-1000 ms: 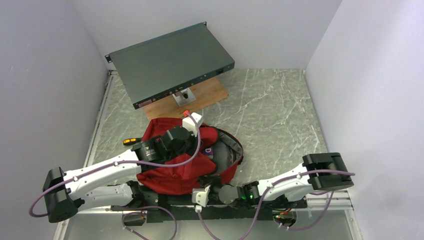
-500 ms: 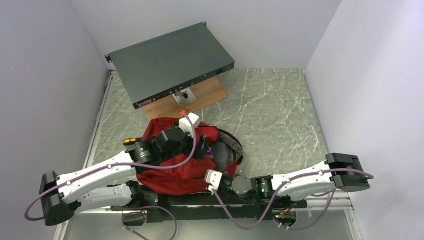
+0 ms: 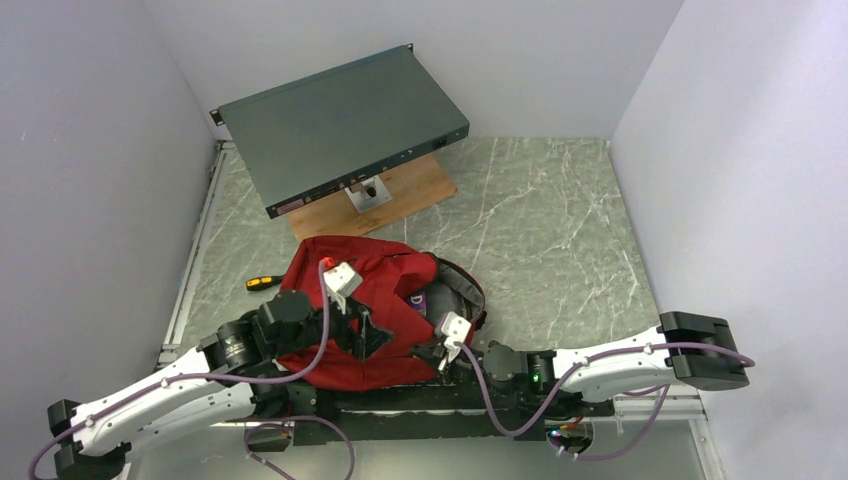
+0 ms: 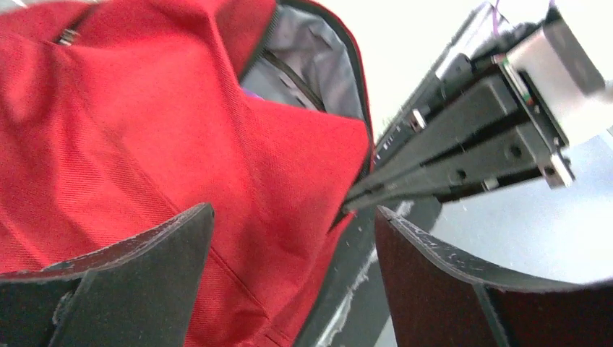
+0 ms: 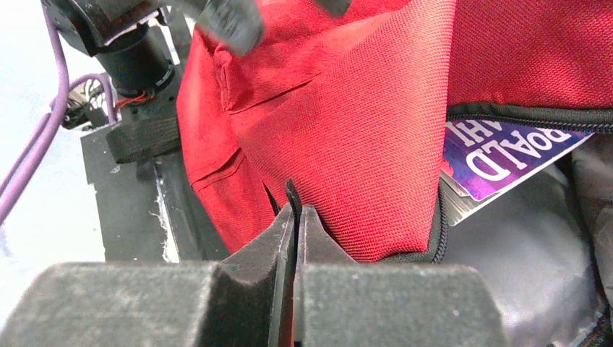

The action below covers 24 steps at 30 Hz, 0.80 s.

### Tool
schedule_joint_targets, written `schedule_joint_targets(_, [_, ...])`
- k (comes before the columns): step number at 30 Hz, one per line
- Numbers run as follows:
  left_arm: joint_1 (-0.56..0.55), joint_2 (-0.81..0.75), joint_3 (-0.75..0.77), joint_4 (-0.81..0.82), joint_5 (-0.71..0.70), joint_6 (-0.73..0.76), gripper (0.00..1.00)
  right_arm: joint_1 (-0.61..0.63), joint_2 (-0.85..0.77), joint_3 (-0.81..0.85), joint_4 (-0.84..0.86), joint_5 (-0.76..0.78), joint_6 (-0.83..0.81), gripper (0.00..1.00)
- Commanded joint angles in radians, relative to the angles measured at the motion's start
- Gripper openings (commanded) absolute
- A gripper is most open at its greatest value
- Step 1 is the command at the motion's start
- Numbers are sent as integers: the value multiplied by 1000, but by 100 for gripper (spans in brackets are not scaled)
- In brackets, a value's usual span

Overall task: Pack the student bag
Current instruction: Zip the student bag at the center of the board.

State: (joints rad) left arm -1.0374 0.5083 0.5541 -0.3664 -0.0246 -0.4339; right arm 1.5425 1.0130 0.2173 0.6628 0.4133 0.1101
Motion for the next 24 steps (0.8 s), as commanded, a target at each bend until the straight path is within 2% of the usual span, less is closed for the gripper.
schedule_joint_targets(1, [2,42,-30,61,236,-18,87,-12,-4,8,101,-6,77,0])
schedule_joint_targets(3, [2,87,-62,101,295,-33,90,-19,-3,-12,143,-6,107,0])
schedule_joint_targets(7, [-3,138,-97,121,257,-83,87,-41,-6,-5,117,-8,158,0])
schedule_joint_targets(12, [-43,55,-227,286,44,-102,87,-58,-25,-8,113,4,190,0])
schedule_joint_targets(17, [-83,1,-312,425,-53,-19,86,-76,-59,-11,90,9,215,0])
schedule_joint_targets(20, [-94,24,-317,476,-39,44,82,-77,-77,-21,107,19,225,0])
schedule_joint_targets(24, [-96,122,-273,509,78,102,70,-78,-88,-35,131,33,223,0])
